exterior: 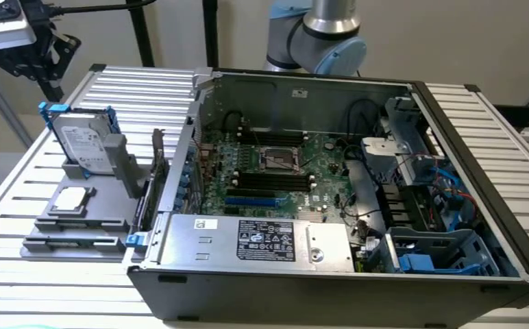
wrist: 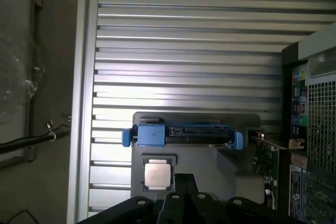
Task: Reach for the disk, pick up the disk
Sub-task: 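Reach for the disk, then pick up the disk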
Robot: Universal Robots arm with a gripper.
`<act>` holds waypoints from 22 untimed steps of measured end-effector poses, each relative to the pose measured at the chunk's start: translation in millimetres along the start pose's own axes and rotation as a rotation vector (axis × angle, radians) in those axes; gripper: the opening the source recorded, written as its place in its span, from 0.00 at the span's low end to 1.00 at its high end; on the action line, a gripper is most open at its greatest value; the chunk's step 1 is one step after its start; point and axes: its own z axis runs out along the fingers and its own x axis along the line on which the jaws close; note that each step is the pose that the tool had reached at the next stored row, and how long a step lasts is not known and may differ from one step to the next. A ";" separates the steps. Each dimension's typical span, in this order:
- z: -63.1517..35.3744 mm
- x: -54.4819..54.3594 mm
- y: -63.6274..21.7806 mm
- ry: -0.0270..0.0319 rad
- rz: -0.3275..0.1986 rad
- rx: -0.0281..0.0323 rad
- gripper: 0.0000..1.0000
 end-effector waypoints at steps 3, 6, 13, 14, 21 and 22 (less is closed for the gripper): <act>0.4 11.0 7.1 -0.0017 0.000 0.0001 0.11; 1.1 20.2 15.3 -0.0027 0.000 0.0006 0.11; 1.6 22.2 27.9 -0.0024 0.000 0.0069 0.11; 1.6 22.2 27.9 -0.0024 0.000 0.0069 0.11; 1.6 22.2 27.9 -0.0025 0.000 0.0069 0.11; 1.6 22.2 27.9 -0.0024 0.000 0.0070 0.11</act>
